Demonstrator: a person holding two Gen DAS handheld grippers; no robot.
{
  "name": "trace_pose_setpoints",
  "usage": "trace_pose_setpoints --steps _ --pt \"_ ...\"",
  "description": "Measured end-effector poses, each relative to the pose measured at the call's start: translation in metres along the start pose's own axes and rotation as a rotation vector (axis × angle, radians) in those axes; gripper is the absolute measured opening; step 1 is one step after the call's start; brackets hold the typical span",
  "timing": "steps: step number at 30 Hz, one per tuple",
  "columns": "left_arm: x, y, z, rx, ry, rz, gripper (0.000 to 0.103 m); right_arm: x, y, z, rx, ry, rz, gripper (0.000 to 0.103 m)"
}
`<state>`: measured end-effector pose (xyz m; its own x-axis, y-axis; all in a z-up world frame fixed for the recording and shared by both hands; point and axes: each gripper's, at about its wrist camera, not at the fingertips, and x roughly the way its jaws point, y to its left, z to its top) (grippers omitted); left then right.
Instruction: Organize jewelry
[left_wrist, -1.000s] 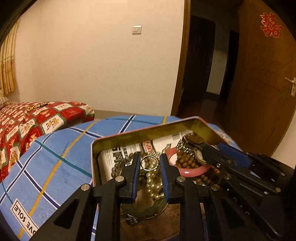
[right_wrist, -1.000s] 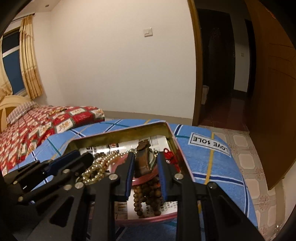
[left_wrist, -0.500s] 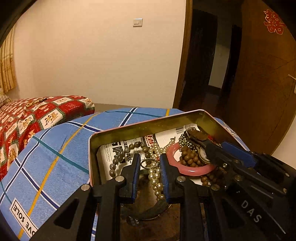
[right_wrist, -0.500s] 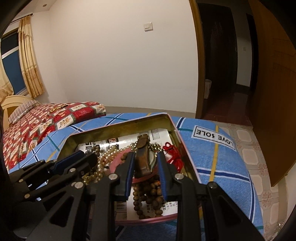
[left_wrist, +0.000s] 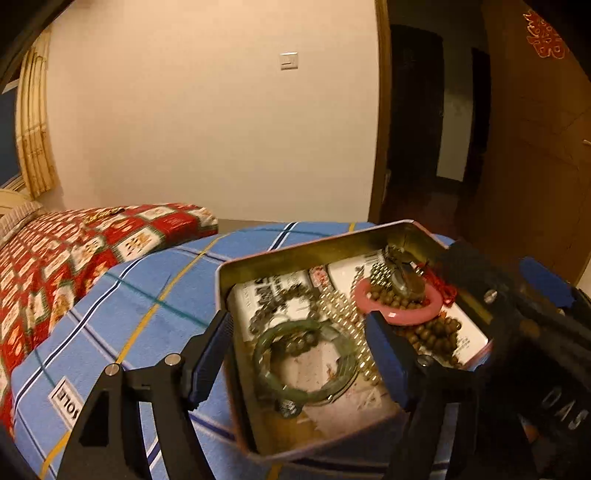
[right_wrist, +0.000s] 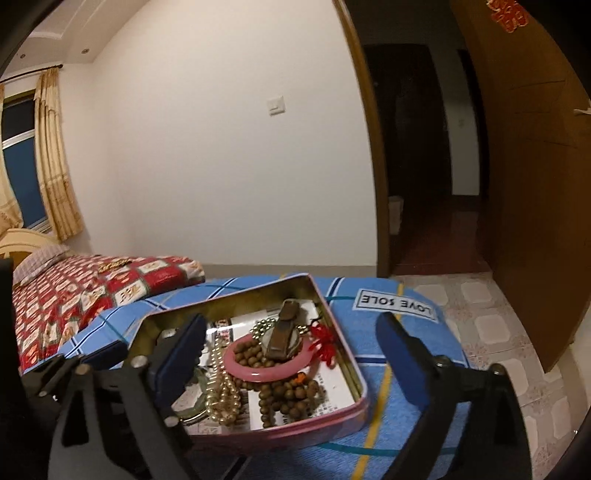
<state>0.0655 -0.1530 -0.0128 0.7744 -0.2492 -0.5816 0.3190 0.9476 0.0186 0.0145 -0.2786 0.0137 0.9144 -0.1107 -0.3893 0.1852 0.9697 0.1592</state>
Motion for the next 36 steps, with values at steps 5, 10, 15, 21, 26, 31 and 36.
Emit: trace_pose_setpoints --steps 5,10,15,21,26,31,36 --pt "-0.014 0.005 -0.009 -0.008 -0.021 0.023 0.074 -0.008 -0.004 -0.007 0.039 0.01 -0.019 0.098" --pt "-0.03 0.007 -0.02 0.034 -0.072 0.081 0.074 -0.027 0.005 -0.014 0.015 -0.02 -0.046 0.098" --pt "-0.049 0.016 -0.03 0.025 -0.113 0.093 0.074 -0.043 0.015 -0.023 -0.03 -0.044 -0.077 0.098" --pt "-0.07 0.022 -0.041 0.01 -0.151 0.101 0.074 -0.064 0.02 -0.031 -0.03 -0.093 -0.1 0.1" --pt "-0.089 0.024 -0.05 0.005 -0.213 0.091 0.074 -0.081 0.02 -0.035 0.0 -0.146 -0.109 0.1" --pt "-0.097 0.027 -0.053 -0.01 -0.256 0.083 0.079 -0.094 0.026 -0.038 -0.01 -0.211 -0.135 0.103" --pt "-0.1 0.03 -0.054 -0.021 -0.272 0.071 0.082 -0.099 0.032 -0.039 -0.038 -0.24 -0.152 0.103"
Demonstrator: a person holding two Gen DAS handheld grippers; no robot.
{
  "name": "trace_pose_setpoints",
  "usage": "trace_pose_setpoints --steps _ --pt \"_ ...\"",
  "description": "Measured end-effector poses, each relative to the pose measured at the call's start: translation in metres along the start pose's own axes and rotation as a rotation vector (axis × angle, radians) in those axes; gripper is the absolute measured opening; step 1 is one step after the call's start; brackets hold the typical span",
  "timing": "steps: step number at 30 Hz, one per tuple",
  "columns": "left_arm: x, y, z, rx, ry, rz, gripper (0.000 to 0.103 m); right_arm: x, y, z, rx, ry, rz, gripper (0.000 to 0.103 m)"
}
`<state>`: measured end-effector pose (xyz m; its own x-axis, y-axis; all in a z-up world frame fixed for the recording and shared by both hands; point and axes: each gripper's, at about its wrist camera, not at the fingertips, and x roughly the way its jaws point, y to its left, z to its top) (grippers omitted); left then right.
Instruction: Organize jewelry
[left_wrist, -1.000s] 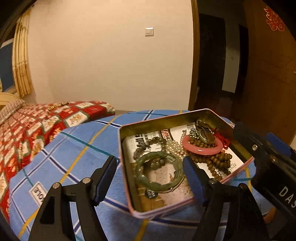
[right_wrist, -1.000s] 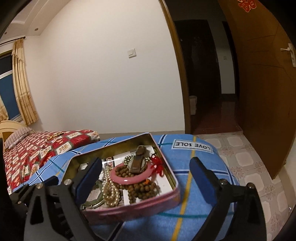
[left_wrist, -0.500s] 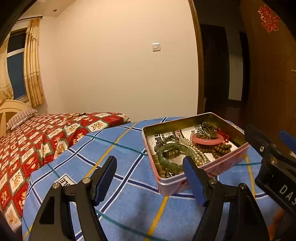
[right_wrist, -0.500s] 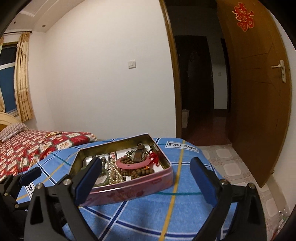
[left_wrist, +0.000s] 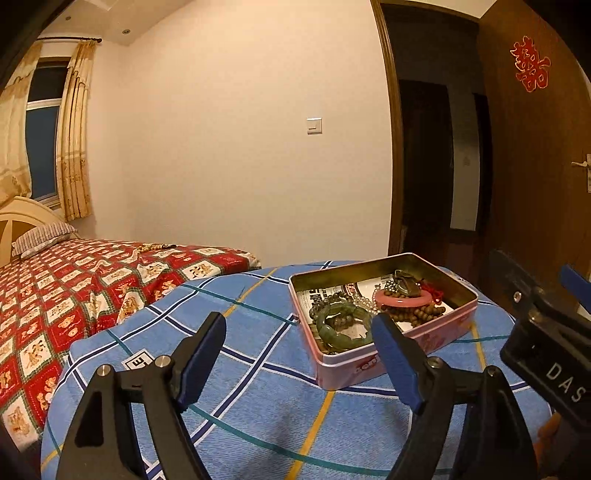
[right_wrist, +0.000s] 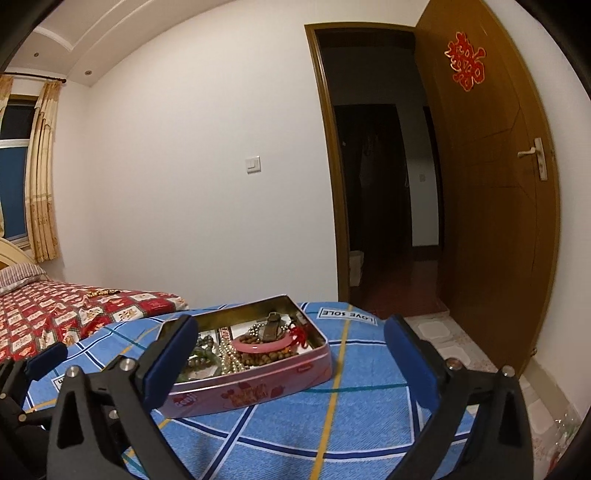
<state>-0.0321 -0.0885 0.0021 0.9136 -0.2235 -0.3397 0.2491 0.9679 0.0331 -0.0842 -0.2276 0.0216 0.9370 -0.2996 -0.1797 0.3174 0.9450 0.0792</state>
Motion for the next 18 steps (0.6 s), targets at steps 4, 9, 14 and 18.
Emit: trace_pose_setpoints --steps 4,9,14,18 --pt "-0.0004 0.0005 -0.0001 0.0 0.003 -0.001 0.082 -0.0007 0.0 0.0 -0.002 -0.005 -0.004 0.103" --pt "-0.0005 0.0003 -0.0001 0.001 0.003 0.0 0.083 -0.0015 -0.0006 -0.0002 -0.002 -0.009 -0.001 0.103" --pt "-0.0007 -0.0001 -0.0003 0.004 0.002 0.002 0.083 -0.0033 -0.0019 -0.0002 0.001 -0.011 -0.001 0.103" --pt "-0.0011 0.0 -0.0004 0.004 0.001 0.002 0.083 -0.003 -0.0037 0.0004 0.006 -0.01 -0.004 0.103"
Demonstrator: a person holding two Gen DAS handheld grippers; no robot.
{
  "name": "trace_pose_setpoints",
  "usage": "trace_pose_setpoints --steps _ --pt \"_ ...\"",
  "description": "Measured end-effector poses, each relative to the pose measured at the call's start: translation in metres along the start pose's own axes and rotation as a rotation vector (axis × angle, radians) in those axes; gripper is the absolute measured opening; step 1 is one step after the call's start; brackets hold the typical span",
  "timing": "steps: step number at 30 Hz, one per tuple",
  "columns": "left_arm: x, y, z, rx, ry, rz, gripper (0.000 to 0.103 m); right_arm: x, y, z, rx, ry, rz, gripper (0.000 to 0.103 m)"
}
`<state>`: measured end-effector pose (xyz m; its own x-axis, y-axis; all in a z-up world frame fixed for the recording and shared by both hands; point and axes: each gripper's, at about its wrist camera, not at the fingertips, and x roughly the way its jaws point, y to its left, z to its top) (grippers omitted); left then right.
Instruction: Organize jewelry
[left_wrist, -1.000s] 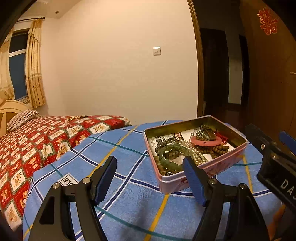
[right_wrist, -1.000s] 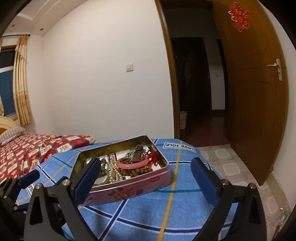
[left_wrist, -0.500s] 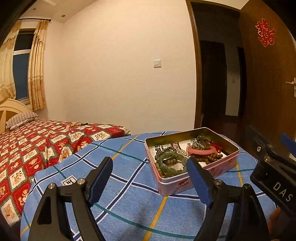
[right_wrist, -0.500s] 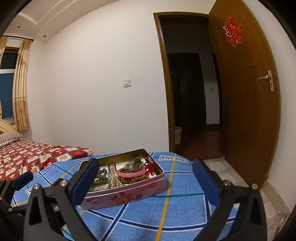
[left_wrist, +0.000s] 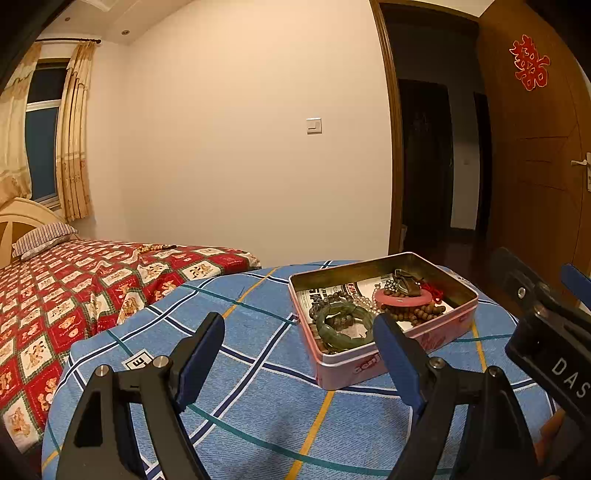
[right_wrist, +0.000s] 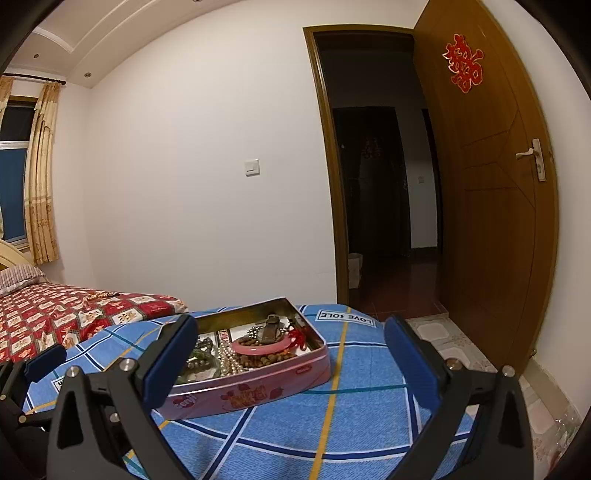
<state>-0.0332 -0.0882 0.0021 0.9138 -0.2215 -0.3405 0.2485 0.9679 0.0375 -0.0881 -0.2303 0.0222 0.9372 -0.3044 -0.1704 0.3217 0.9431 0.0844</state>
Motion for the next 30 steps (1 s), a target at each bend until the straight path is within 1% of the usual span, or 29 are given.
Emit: trace_pose_setpoints --steps 30 --pt "0.0001 -0.0002 -0.0002 0.001 0.0 0.0 0.083 -0.001 -0.0018 0.0011 0.004 -0.003 -0.002 0.103"
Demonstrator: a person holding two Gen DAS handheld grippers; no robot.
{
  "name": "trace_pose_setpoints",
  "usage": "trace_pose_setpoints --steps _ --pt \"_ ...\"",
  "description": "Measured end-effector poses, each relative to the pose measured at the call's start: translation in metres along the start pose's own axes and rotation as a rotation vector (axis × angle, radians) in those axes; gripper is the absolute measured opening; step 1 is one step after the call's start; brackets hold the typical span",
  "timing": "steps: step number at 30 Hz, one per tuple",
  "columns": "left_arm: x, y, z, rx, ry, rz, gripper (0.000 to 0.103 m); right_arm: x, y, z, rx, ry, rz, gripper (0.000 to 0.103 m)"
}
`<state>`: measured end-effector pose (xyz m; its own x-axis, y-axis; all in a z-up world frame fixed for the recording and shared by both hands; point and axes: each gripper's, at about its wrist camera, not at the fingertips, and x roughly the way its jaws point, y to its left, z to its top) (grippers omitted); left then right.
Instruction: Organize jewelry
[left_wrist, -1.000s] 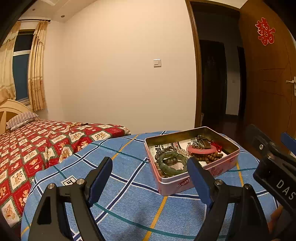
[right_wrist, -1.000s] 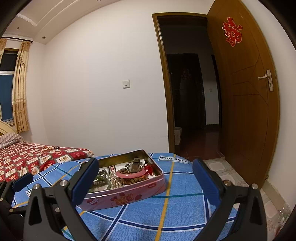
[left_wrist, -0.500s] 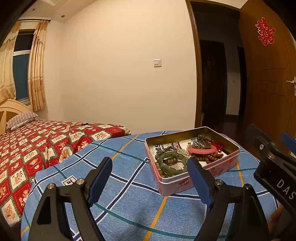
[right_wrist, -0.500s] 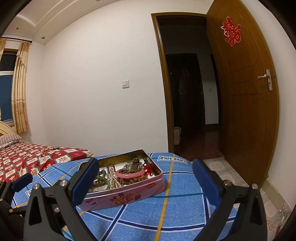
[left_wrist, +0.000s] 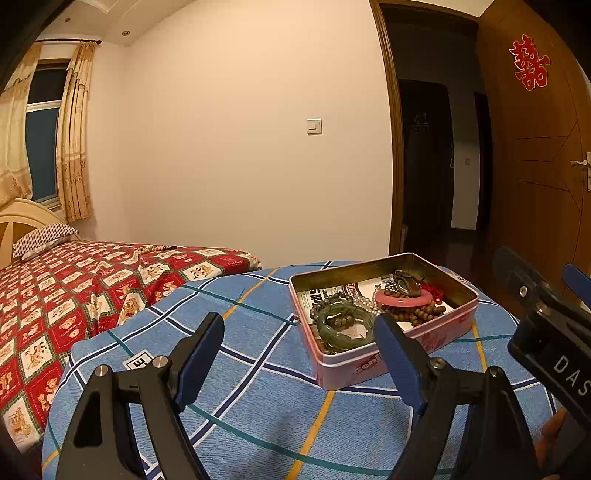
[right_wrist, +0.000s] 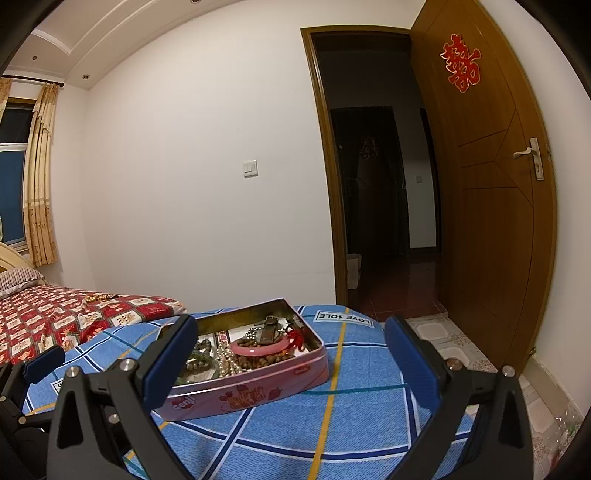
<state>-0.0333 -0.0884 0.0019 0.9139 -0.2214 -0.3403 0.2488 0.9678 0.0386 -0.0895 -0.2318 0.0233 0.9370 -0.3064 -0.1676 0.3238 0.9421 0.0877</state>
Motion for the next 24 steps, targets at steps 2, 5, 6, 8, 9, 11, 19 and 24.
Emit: trace_pose_setpoints --steps 2,5,6,8,9,11,19,24 --pt "0.0 0.0001 0.0 -0.001 0.0 0.0 0.083 -0.0001 -0.0001 0.0 0.0 0.0 0.0 0.103" --pt "-0.0001 -0.0001 0.0 0.001 0.0 0.0 0.083 0.0 -0.0001 0.0 0.0 0.0 0.0 0.103" --pt "-0.0001 -0.0001 0.0001 0.001 0.0 0.0 0.083 0.0001 -0.0001 -0.0001 0.0 0.0 0.001 0.103" --pt "-0.0003 0.0001 0.0001 0.001 0.0 0.0 0.083 -0.0001 -0.0002 -0.0001 0.0 0.0 0.0 0.103" --pt "-0.0003 0.0001 0.0001 0.0 -0.001 0.0 0.083 0.0 -0.0002 -0.0001 0.0 -0.001 0.0 0.103" --pt "-0.0003 -0.0001 0.0 0.0 0.0 0.0 0.083 0.0001 -0.0002 -0.0001 0.0 0.0 0.001 0.103" --pt "0.0003 0.0006 -0.0001 -0.002 0.007 0.003 0.084 -0.0005 -0.001 0.0006 0.001 -0.001 0.0 0.103" --pt "0.0011 0.001 0.0006 -0.001 0.016 0.013 0.084 -0.0004 -0.0012 0.0009 0.002 -0.001 -0.001 0.103"
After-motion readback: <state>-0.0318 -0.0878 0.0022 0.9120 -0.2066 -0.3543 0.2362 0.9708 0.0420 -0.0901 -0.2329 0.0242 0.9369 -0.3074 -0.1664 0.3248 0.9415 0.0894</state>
